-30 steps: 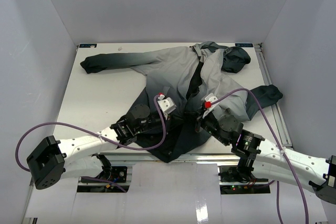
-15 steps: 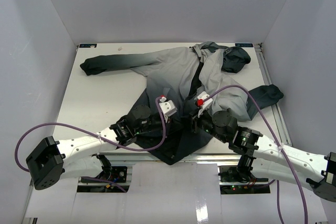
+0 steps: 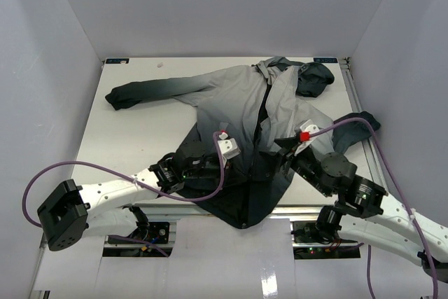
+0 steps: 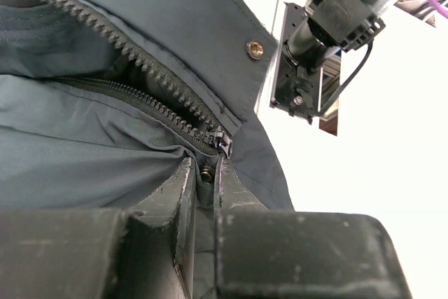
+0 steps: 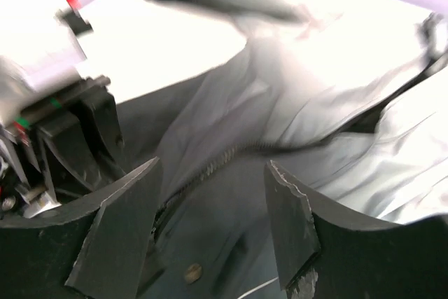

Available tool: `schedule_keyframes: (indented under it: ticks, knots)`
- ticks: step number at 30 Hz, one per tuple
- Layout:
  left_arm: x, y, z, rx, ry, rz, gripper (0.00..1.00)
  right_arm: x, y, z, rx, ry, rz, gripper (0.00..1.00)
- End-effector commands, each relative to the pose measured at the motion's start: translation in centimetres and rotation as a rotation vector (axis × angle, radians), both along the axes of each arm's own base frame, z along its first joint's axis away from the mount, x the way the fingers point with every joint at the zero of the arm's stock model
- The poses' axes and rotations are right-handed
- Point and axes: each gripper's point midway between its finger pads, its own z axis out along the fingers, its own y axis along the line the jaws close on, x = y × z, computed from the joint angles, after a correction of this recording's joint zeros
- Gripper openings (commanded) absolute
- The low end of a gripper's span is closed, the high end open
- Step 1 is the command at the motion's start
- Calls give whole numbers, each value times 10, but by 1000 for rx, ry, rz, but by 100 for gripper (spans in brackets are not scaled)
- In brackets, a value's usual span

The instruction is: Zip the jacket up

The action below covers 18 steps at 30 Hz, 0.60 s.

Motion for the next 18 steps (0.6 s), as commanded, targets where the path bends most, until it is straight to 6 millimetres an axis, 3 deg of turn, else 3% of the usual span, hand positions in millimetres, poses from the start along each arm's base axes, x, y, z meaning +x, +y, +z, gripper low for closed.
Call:
schedule_keyframes:
  ticks: [1,8,13,18]
  knots:
    - [-11,-7,23,-51,2,-61,0,0,-8,21,-59,-115,18,67]
    - [-14,-10,21,-44,25,-86,0,-1,23,11,-235,-220,168,68]
    - [-15,-11,17,-34,38,-96,0,-2,39,27,-293,-323,210,64]
    - [-16,-12,17,-33,48,-101,0,-5,38,20,-374,-333,154,59]
